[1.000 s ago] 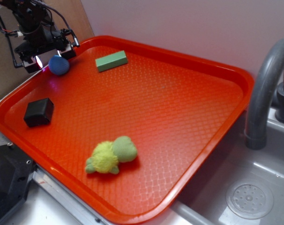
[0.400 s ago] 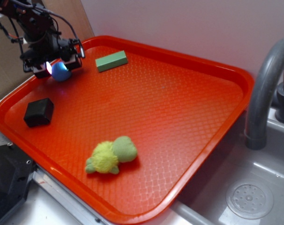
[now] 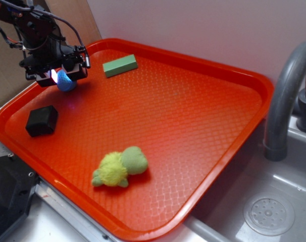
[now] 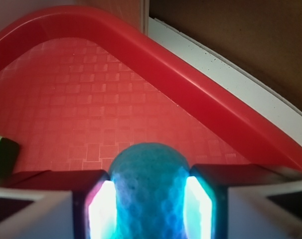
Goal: Grab the blue ball.
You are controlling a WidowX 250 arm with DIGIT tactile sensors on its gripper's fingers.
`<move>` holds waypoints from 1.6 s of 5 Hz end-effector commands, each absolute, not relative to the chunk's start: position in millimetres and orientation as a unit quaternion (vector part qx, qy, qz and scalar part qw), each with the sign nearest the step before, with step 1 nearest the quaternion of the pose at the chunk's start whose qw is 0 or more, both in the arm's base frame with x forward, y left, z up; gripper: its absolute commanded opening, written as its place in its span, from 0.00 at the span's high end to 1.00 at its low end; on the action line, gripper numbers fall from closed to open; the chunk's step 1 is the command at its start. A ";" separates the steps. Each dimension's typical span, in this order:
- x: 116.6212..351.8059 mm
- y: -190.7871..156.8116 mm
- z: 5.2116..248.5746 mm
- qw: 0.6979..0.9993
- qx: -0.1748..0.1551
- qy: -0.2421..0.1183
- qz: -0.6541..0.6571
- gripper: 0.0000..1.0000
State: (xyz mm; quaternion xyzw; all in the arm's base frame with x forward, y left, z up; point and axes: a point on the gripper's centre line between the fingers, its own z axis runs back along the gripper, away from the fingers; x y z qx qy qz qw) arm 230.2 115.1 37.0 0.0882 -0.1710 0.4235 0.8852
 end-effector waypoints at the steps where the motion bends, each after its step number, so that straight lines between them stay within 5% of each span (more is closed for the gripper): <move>1: 223.8 114.8 49.0 0.886 0.090 -0.192 0.412 1.00; 4: 222.6 117.6 52.6 0.887 0.091 -0.183 0.414 1.00; 5: 216.9 110.2 93.9 0.900 0.063 -0.119 0.414 1.00; 6: 201.4 89.4 143.1 0.897 -0.015 -0.027 0.441 1.00; 7: 187.3 55.3 190.5 0.932 -0.055 -0.074 0.350 1.00; 8: 174.5 19.2 236.1 0.953 -0.037 -0.135 0.268 1.00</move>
